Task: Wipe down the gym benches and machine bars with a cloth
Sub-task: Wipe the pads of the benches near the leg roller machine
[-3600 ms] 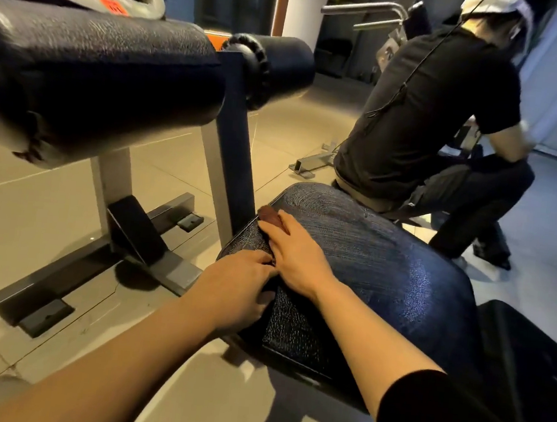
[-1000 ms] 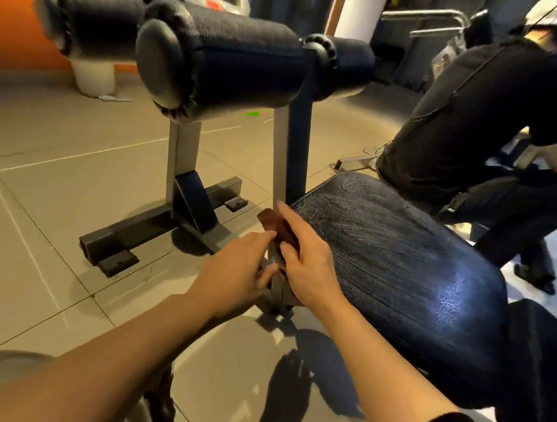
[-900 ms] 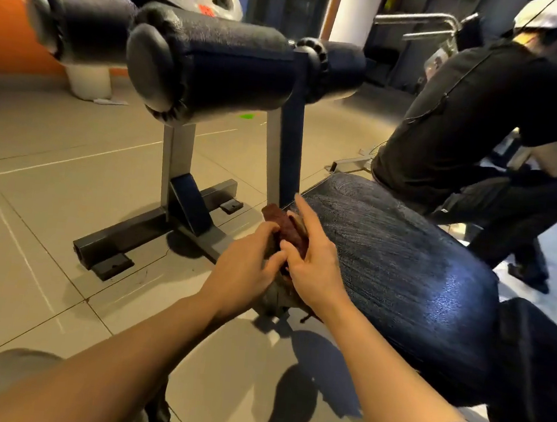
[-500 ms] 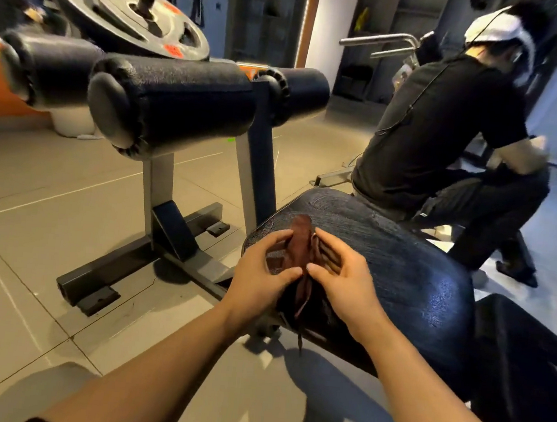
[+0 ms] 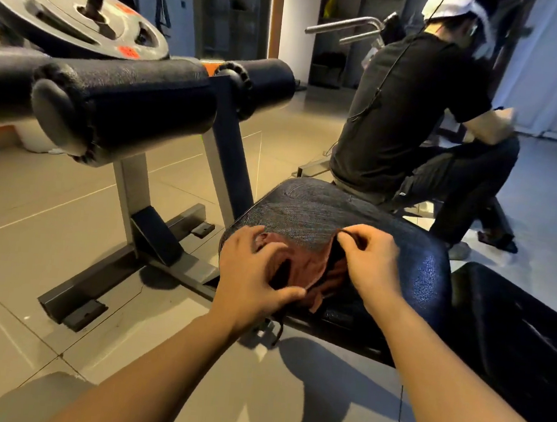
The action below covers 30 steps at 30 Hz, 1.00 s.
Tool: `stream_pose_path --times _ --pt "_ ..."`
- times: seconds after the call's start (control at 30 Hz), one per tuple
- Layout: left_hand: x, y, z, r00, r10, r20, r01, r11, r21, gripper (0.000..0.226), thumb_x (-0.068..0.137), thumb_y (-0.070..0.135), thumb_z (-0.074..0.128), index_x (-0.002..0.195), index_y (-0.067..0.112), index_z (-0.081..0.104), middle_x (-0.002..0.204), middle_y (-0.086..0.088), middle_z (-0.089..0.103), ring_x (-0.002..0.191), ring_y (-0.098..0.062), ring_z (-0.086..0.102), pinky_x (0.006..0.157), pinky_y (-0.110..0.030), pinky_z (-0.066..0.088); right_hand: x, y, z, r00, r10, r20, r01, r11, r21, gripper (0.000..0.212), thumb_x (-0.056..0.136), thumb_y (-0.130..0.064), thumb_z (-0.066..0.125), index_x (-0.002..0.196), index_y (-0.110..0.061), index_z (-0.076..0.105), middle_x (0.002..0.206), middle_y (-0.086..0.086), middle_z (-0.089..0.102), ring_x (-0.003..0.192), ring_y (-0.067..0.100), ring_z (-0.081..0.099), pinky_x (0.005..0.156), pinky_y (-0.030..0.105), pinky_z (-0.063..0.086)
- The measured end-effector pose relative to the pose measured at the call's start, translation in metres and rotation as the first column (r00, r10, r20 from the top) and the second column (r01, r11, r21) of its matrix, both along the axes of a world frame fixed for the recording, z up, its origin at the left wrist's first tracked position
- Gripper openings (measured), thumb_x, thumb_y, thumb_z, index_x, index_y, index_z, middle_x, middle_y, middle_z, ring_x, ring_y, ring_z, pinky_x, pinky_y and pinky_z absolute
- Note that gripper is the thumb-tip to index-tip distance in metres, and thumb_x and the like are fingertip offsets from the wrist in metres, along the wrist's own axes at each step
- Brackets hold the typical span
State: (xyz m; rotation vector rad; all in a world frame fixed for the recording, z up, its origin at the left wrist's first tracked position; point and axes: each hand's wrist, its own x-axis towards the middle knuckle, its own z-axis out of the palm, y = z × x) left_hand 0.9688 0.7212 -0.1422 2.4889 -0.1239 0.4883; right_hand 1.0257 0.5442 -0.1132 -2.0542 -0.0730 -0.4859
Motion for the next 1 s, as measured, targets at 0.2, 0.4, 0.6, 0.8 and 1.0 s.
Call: stream_pose_path --times 0.2,0.4,0.6,0.8,1.0 --pt "-0.002 -0.011 -0.006 0.993 0.029 0.112 -0.051 0.98 0.194 0.029 0.089 0.037 0.062 0.114 0.024 0.069 0.136 0.001 0.05 0.128 -0.023 0.034 0.106 -0.033 0.026 -0.005 0.003 0.003 0.999 -0.013 0.032 0.016 0.994 -0.108 0.018 0.094 -0.021 0.062 0.081 -0.012 0.071 0.073 -0.002 0.064 0.073 0.012 0.056 0.061 0.021 0.029" --pt "0.005 0.0 0.001 0.989 0.115 0.09 -0.113 0.993 -0.027 0.025 0.096 0.041 0.049 0.099 0.017 0.059 0.104 0.002 0.055 0.098 -0.017 0.052 0.087 -0.032 0.043 0.001 -0.004 -0.001 0.997 -0.073 -0.021 0.071 0.996 -0.06 0.022 0.096 -0.021 0.058 0.079 -0.013 0.068 0.077 0.003 0.066 0.078 0.019 0.059 0.068 0.028 0.035" --pt "-0.001 -0.014 -0.015 0.991 -0.105 0.081 0.081 0.963 0.256 0.034 0.08 0.042 0.065 0.104 0.019 0.065 0.12 0.0 0.052 0.113 -0.023 0.045 0.098 -0.037 0.034 -0.003 0.001 0.003 1.0 -0.017 0.024 0.019 0.998 -0.065 0.027 0.097 -0.024 0.055 0.078 -0.011 0.067 0.073 0.005 0.065 0.072 0.017 0.056 0.064 0.031 0.035" --pt "0.008 -0.01 0.011 0.991 0.113 0.072 -0.097 0.977 -0.191 0.011 0.102 0.019 0.04 0.094 0.016 0.047 0.085 -0.001 0.057 0.078 -0.022 0.054 0.07 -0.037 0.041 0.0 -0.022 0.008 0.993 -0.092 0.073 0.096 0.994 -0.06 0.024 0.095 -0.026 0.061 0.08 -0.012 0.072 0.07 0.0 0.064 0.073 0.017 0.058 0.063 0.025 0.032" --pt "0.016 -0.003 0.021 0.985 0.164 0.042 -0.126 0.875 -0.467 0.014 0.105 0.019 0.029 0.104 0.018 0.043 0.087 0.003 0.054 0.081 -0.013 0.054 0.074 -0.03 0.046 0.008 -0.021 0.007 0.998 0.044 0.035 -0.046 0.998 0.051 0.017 0.084 -0.007 0.072 0.089 -0.023 0.071 0.077 -0.004 0.067 0.073 0.008 0.061 0.072 0.022 0.045"
